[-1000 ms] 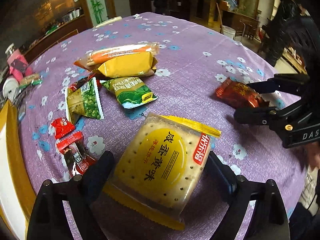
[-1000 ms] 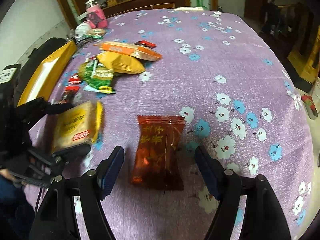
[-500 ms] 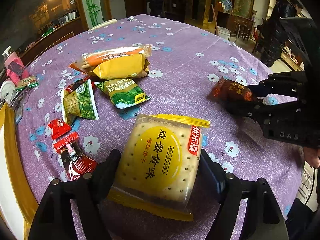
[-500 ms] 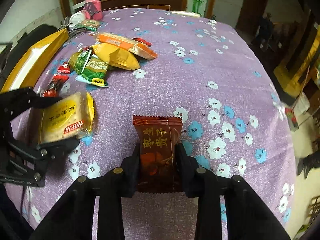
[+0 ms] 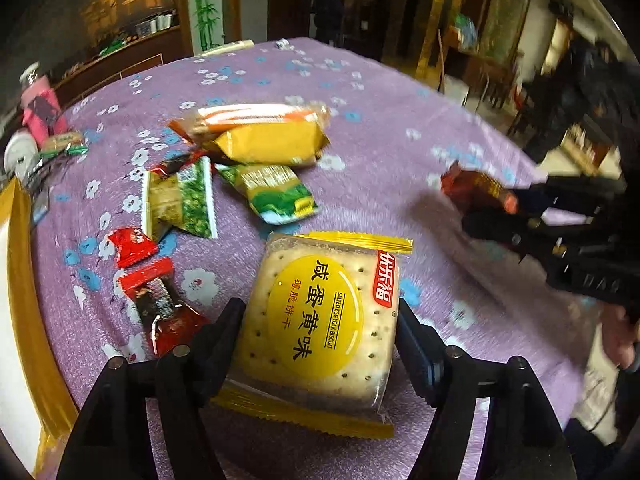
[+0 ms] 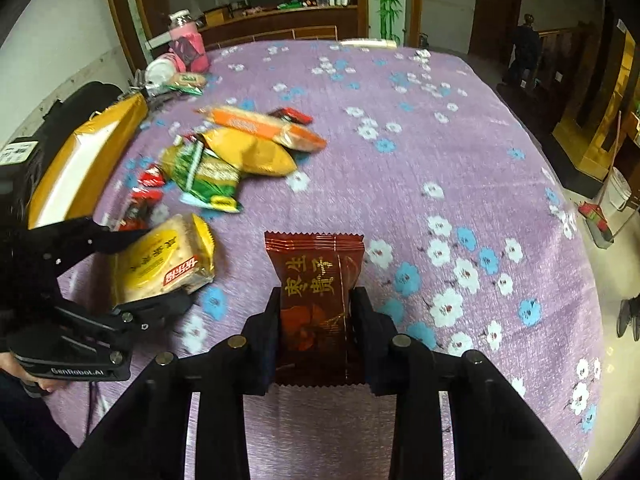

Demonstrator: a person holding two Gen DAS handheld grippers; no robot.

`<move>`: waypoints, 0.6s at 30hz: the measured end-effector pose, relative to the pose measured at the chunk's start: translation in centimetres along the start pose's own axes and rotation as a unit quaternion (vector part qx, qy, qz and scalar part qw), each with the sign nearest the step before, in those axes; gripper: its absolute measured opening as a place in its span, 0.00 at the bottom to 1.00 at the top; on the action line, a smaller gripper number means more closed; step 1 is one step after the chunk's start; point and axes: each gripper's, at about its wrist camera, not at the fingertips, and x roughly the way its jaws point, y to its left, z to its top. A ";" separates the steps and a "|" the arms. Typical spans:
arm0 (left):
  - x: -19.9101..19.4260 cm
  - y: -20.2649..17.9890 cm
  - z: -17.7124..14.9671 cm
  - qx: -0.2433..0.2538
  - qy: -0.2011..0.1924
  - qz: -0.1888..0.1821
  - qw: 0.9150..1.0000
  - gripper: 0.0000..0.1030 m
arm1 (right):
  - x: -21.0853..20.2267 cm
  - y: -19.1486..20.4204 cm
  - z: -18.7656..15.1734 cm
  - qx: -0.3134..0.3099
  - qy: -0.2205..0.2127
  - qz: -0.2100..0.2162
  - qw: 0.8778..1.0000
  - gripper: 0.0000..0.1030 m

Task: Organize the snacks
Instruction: 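Carry both packs over the white box with the left and right tools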

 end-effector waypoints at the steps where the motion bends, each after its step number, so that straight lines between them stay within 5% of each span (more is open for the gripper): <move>1: -0.4 0.2 0.1 -0.005 -0.008 -0.002 1.000 0.73 | -0.1 0.1 0.3 0.000 -0.002 0.003 1.000 0.31; 8: -5.4 3.8 0.5 -0.055 -0.079 -0.002 0.995 0.70 | -0.3 3.4 2.6 -0.014 -0.018 0.037 0.999 0.31; 18: -10.1 11.4 -1.9 -0.139 -0.128 0.039 0.981 0.71 | 0.7 10.7 5.5 -0.064 -0.022 0.085 0.994 0.31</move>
